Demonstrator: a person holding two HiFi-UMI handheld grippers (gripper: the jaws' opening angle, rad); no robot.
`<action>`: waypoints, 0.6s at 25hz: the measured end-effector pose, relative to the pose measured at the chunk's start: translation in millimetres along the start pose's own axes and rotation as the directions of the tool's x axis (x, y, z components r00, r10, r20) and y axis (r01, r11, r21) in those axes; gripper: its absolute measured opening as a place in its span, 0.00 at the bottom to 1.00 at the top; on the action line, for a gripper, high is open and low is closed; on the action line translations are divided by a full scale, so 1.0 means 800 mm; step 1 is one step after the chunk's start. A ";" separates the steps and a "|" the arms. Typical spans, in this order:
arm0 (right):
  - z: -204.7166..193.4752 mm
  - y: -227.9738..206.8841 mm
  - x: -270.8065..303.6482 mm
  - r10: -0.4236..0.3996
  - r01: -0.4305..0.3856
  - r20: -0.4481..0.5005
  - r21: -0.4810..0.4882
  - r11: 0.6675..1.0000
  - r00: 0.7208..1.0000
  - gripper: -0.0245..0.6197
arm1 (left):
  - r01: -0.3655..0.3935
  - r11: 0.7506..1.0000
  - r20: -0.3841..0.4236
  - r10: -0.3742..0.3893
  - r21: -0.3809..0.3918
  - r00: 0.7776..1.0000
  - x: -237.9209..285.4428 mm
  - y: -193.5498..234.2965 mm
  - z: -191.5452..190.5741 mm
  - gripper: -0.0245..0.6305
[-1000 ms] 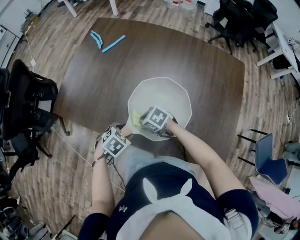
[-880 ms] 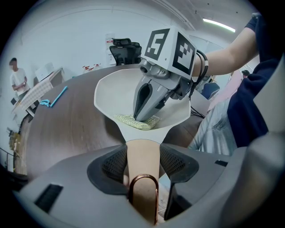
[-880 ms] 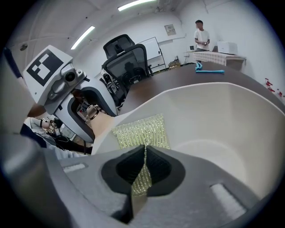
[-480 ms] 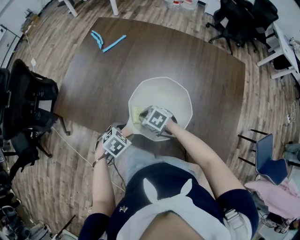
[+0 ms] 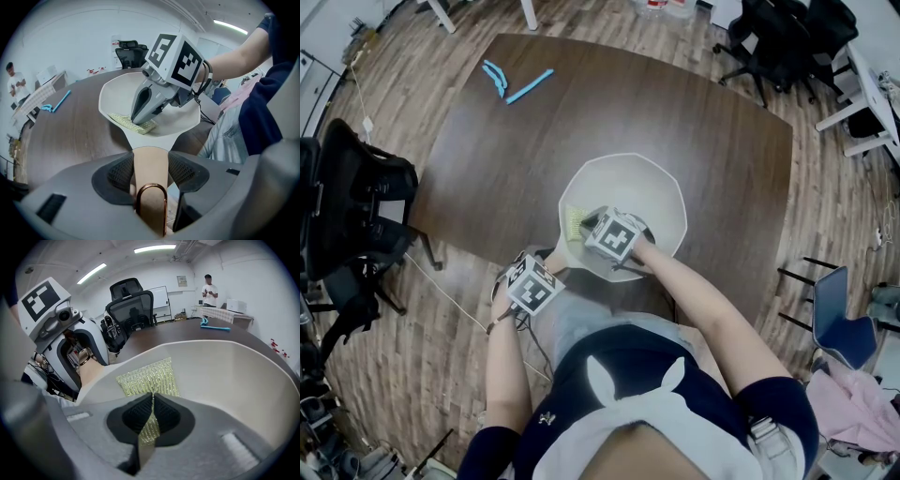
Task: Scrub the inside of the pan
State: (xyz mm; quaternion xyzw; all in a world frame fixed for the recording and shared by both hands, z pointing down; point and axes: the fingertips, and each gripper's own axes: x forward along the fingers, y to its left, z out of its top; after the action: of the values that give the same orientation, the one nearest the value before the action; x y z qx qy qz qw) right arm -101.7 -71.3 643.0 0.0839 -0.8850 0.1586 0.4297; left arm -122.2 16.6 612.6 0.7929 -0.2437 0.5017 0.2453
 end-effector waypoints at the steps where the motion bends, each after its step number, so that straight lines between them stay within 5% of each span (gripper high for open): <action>1: 0.001 -0.002 0.002 -0.002 0.002 0.003 0.002 1.000 1.000 0.05 | 0.001 1.000 0.001 -0.001 0.001 1.000 0.001 0.001 -0.001 0.38; 15: 0.007 -0.025 0.007 -0.045 0.045 0.006 0.011 0.999 0.999 0.05 | 0.003 1.000 0.011 -0.003 0.002 1.000 0.002 0.002 -0.003 0.38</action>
State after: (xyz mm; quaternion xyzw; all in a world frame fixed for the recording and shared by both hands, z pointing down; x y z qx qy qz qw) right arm -103.5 -91.8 648.6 0.1065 -0.8833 0.1535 0.4301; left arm -124.3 16.6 615.0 0.7963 -0.2434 0.4972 0.2438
